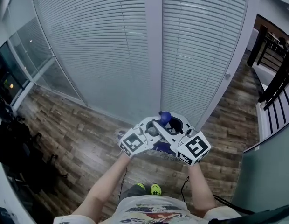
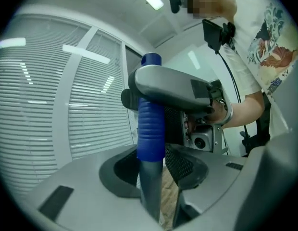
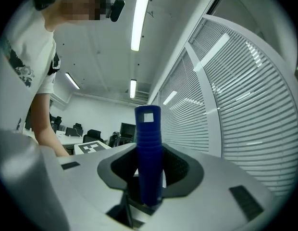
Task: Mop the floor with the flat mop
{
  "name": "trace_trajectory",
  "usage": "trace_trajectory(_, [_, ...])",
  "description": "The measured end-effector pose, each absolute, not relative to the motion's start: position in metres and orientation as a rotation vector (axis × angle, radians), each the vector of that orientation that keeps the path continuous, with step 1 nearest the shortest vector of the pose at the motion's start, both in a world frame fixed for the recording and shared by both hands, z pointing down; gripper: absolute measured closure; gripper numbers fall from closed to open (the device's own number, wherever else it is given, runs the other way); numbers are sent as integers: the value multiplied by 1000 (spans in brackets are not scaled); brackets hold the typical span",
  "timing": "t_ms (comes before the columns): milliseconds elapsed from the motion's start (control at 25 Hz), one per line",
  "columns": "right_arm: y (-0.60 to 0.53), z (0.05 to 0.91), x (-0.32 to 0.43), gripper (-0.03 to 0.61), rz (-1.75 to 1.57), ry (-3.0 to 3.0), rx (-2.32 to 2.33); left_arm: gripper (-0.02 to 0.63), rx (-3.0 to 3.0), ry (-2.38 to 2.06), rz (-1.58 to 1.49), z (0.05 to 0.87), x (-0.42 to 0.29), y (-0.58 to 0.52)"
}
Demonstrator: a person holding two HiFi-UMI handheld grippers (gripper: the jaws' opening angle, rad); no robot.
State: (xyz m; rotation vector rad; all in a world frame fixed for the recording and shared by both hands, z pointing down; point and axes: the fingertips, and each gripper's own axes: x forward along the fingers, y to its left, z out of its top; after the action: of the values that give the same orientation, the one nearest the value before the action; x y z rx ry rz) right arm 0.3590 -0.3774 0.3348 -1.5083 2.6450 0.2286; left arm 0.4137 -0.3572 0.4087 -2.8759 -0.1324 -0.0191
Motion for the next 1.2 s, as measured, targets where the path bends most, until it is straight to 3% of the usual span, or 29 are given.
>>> trace_trajectory(280, [-334, 344, 338, 443, 226, 2644, -1525, 463, -3014, -198, -2, 421, 393, -317])
trace_trajectory(880, [-141, 426, 137, 426, 300, 2882, -1207, 433, -3106, -347, -324, 508, 218, -134])
trace_trajectory(1200, [-64, 461, 108, 420, 281, 3002, -1224, 415, -3109, -344, -399, 531, 192, -59])
